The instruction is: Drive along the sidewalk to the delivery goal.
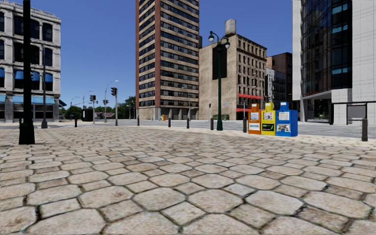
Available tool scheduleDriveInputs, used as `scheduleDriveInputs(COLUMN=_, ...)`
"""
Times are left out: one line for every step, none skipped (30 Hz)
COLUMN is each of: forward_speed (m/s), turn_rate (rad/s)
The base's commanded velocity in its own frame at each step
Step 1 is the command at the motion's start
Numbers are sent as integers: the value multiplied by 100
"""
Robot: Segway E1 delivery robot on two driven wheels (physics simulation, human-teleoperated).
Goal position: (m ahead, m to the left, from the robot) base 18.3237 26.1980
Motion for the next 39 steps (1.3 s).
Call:
scheduleDriveInputs(forward_speed=200, turn_rate=0)
scheduleDriveInputs(forward_speed=200, turn_rate=0)
scheduleDriveInputs(forward_speed=200, turn_rate=0)
scheduleDriveInputs(forward_speed=200, turn_rate=0)
scheduleDriveInputs(forward_speed=200, turn_rate=0)
scheduleDriveInputs(forward_speed=200, turn_rate=0)
scheduleDriveInputs(forward_speed=200, turn_rate=0)
scheduleDriveInputs(forward_speed=200, turn_rate=0)
scheduleDriveInputs(forward_speed=200, turn_rate=0)
scheduleDriveInputs(forward_speed=200, turn_rate=0)
scheduleDriveInputs(forward_speed=200, turn_rate=0)
scheduleDriveInputs(forward_speed=200, turn_rate=0)
scheduleDriveInputs(forward_speed=200, turn_rate=0)
scheduleDriveInputs(forward_speed=200, turn_rate=0)
scheduleDriveInputs(forward_speed=200, turn_rate=0)
scheduleDriveInputs(forward_speed=200, turn_rate=0)
scheduleDriveInputs(forward_speed=200, turn_rate=0)
scheduleDriveInputs(forward_speed=200, turn_rate=0)
scheduleDriveInputs(forward_speed=200, turn_rate=0)
scheduleDriveInputs(forward_speed=200, turn_rate=0)
scheduleDriveInputs(forward_speed=200, turn_rate=0)
scheduleDriveInputs(forward_speed=200, turn_rate=0)
scheduleDriveInputs(forward_speed=200, turn_rate=0)
scheduleDriveInputs(forward_speed=200, turn_rate=0)
scheduleDriveInputs(forward_speed=200, turn_rate=0)
scheduleDriveInputs(forward_speed=200, turn_rate=0)
scheduleDriveInputs(forward_speed=200, turn_rate=0)
scheduleDriveInputs(forward_speed=200, turn_rate=0)
scheduleDriveInputs(forward_speed=200, turn_rate=0)
scheduleDriveInputs(forward_speed=200, turn_rate=0)
scheduleDriveInputs(forward_speed=200, turn_rate=0)
scheduleDriveInputs(forward_speed=200, turn_rate=0)
scheduleDriveInputs(forward_speed=200, turn_rate=0)
scheduleDriveInputs(forward_speed=200, turn_rate=0)
scheduleDriveInputs(forward_speed=200, turn_rate=0)
scheduleDriveInputs(forward_speed=200, turn_rate=0)
scheduleDriveInputs(forward_speed=200, turn_rate=0)
scheduleDriveInputs(forward_speed=200, turn_rate=0)
scheduleDriveInputs(forward_speed=200, turn_rate=0)
